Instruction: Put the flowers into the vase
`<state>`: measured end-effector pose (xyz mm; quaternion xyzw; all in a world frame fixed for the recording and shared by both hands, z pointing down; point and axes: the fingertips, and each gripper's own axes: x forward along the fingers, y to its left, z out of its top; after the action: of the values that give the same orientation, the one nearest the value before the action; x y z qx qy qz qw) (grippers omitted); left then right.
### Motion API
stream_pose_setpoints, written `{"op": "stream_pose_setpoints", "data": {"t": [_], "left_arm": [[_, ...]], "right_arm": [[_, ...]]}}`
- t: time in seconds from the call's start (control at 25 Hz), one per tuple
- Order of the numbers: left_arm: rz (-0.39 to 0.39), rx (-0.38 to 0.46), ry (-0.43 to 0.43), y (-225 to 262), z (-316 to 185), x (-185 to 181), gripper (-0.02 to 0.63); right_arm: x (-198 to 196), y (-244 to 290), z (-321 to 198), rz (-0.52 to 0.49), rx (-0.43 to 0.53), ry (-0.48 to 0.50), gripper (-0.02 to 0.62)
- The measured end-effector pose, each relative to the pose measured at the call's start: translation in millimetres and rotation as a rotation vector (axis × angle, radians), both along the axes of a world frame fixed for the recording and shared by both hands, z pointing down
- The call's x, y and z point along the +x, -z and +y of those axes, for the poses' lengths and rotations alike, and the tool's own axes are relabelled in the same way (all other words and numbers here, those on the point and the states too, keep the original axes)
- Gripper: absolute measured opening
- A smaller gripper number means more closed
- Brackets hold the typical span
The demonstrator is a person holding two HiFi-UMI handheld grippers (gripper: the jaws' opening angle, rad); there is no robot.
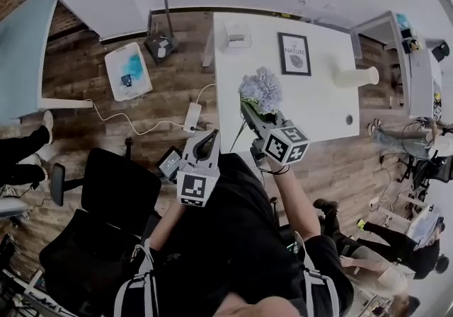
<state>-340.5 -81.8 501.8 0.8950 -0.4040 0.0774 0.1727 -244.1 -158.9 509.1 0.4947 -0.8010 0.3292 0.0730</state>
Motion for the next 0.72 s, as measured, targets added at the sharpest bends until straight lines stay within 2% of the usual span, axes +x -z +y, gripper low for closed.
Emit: {"op": "stream_pose_setpoints", "data": {"t": [0.2, 0.44, 0.72], "left_arm": [[0.017, 0.006, -0.078, 0, 13, 26, 0.011], [-0.012, 0.030, -0.078, 9, 39, 46, 0.011], [-0.038, 0.064, -0.086, 28, 87, 121, 0.011]], "right_arm": [[21, 28, 15, 0.008, 0.073, -0.059, 0.176], [40, 52, 45, 0.004, 0.162, -0.059, 0.176], [94, 74, 104, -0.018, 0.231, -0.026, 0.176]]}}
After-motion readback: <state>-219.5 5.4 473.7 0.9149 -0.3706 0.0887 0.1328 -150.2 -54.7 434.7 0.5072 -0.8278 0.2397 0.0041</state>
